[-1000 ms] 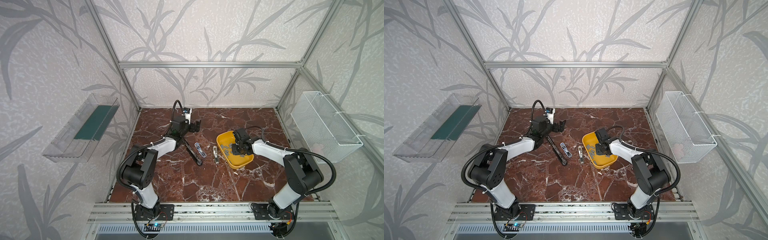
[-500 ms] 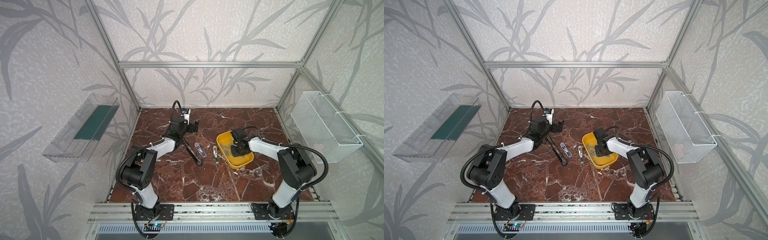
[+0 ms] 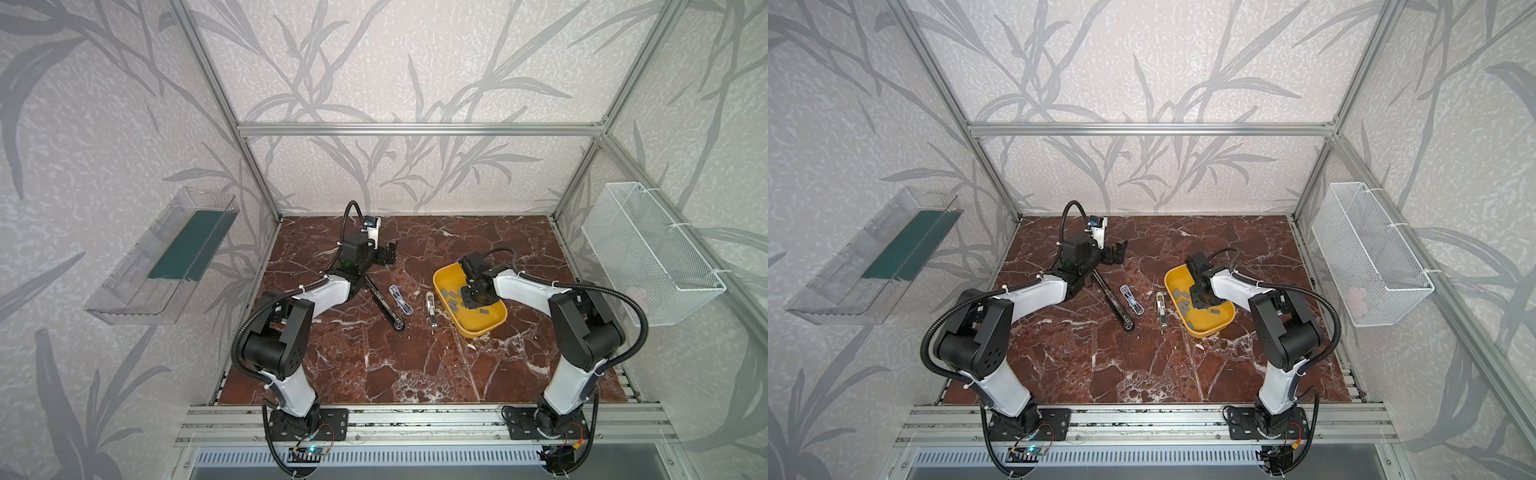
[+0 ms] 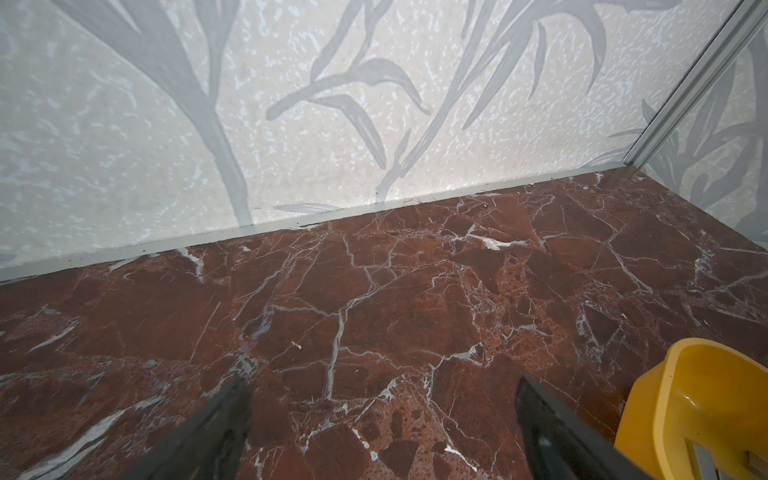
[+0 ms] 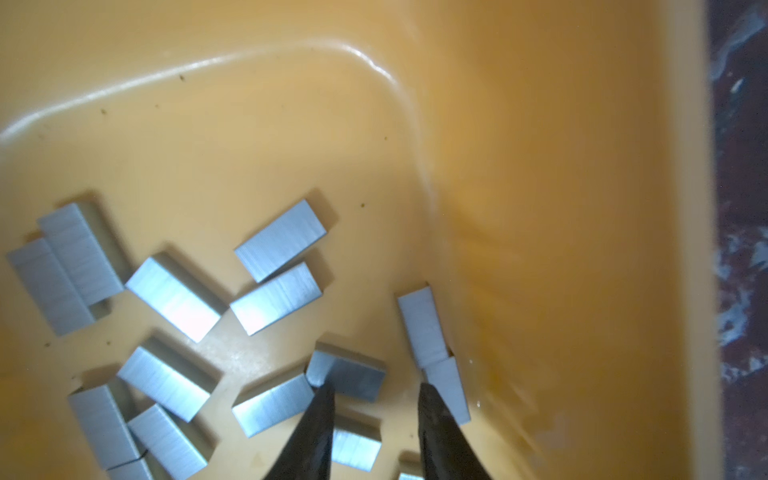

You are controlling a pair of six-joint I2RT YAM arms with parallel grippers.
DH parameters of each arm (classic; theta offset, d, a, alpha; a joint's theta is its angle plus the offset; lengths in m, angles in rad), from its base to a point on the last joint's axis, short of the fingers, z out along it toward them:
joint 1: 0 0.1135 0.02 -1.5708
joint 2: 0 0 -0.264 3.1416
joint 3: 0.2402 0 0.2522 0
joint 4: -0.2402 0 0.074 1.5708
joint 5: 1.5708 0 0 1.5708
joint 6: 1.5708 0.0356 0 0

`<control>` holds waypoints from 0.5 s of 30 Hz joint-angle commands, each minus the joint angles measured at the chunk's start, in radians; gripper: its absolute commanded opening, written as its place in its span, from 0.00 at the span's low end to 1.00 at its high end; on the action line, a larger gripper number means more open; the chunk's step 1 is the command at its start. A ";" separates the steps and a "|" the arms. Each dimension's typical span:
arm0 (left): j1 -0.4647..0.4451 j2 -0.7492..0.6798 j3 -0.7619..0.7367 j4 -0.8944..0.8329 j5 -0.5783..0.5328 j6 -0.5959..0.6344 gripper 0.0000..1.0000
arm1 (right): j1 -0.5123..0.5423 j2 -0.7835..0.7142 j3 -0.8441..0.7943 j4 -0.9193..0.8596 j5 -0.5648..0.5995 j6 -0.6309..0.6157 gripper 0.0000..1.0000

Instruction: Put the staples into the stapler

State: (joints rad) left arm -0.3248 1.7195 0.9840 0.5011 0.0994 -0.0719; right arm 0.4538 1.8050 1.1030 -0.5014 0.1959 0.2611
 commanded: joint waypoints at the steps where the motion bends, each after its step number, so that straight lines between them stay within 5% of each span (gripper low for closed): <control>1: 0.006 -0.024 -0.005 0.016 0.009 0.008 0.99 | 0.010 0.034 0.025 -0.047 0.023 0.003 0.36; 15: 0.011 -0.022 -0.002 0.016 0.023 -0.002 0.99 | 0.051 0.025 0.019 -0.048 0.055 -0.008 0.40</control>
State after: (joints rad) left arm -0.3195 1.7195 0.9840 0.5014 0.1074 -0.0750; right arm 0.5041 1.8191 1.1248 -0.5251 0.2264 0.2558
